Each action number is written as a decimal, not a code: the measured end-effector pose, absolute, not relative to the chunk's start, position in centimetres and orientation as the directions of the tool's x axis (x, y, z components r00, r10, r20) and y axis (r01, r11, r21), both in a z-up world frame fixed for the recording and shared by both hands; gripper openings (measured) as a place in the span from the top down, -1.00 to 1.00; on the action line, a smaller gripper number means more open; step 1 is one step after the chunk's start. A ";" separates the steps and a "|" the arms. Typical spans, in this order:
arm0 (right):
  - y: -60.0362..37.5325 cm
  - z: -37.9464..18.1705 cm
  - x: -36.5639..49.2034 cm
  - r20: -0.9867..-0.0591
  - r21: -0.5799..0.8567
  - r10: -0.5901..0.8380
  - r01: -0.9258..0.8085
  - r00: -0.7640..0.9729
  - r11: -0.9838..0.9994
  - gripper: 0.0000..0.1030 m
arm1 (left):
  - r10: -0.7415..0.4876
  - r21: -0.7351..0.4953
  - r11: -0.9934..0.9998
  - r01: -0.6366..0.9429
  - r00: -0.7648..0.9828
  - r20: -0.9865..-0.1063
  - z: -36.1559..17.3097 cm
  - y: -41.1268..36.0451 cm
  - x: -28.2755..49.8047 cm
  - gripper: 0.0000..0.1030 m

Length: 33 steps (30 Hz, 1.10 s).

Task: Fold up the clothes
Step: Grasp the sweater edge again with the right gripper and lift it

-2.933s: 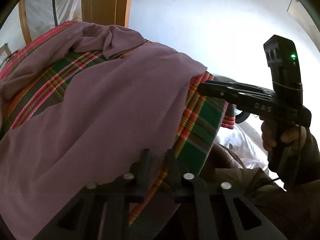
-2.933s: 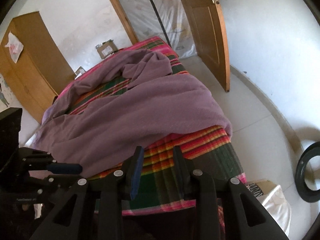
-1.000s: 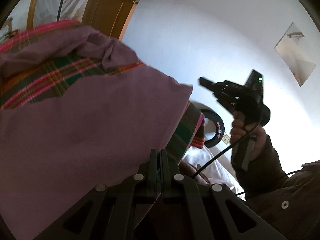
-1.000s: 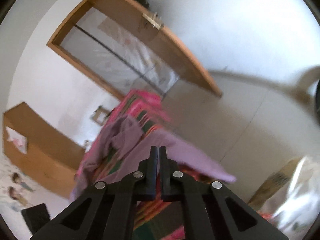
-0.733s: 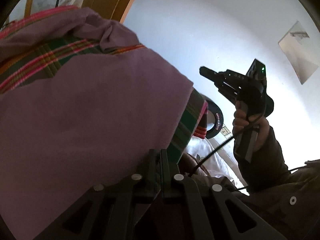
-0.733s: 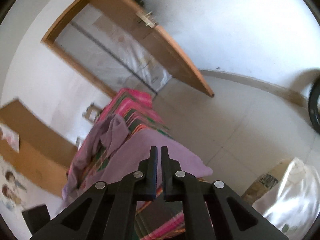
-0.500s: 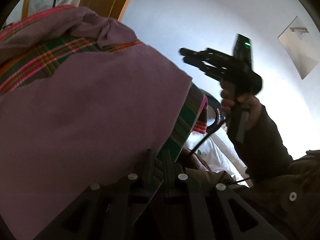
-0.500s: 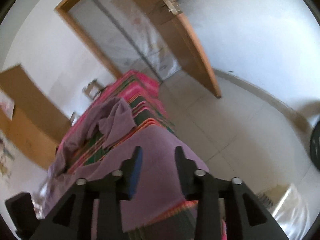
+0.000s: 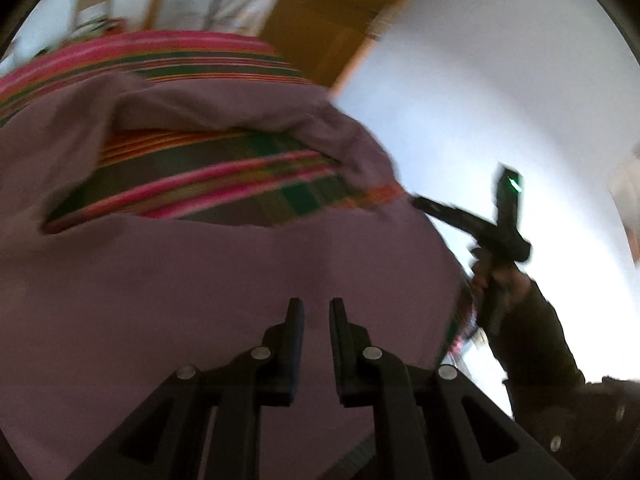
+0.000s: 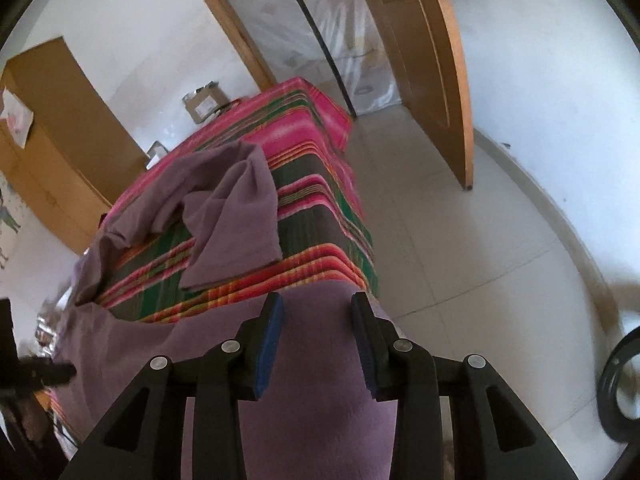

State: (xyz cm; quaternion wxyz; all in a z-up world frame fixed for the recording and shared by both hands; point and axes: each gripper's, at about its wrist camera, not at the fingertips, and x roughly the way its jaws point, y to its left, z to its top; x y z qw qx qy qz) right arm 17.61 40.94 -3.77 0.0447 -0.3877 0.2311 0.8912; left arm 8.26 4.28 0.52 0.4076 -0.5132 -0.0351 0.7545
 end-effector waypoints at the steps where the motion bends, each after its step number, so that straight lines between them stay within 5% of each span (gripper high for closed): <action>1: 40.8 -3.8 17.3 -0.712 0.369 -0.093 -0.258 -0.696 -0.893 0.31 | 0.642 -0.472 -0.686 -0.553 -0.155 -0.751 0.4 3.7 7.6 0.74; 6: 40.2 -3.3 17.6 -0.717 0.273 -0.001 -0.279 -0.697 -0.921 0.82 | 0.612 -0.477 -0.750 -0.458 -0.206 -0.764 -0.6 2.0 5.7 0.73; 10: 38.7 -2.9 17.7 -0.718 0.158 0.077 -0.269 -0.692 -0.950 0.90 | 0.592 -0.474 -0.772 -0.424 -0.206 -0.779 -1.5 2.1 4.7 0.71; 16: 39.6 -1.4 18.6 -0.668 0.141 0.153 -0.326 -0.728 -0.935 0.92 | 0.577 -0.480 -0.787 -0.387 -0.190 -0.794 -2.5 1.7 4.4 0.69; 33: 39.4 -1.8 18.4 -0.729 0.112 0.191 -0.390 -0.657 -0.914 0.80 | 0.585 -0.527 -0.808 -0.263 -0.256 -0.769 -3.6 -1.3 2.7 0.68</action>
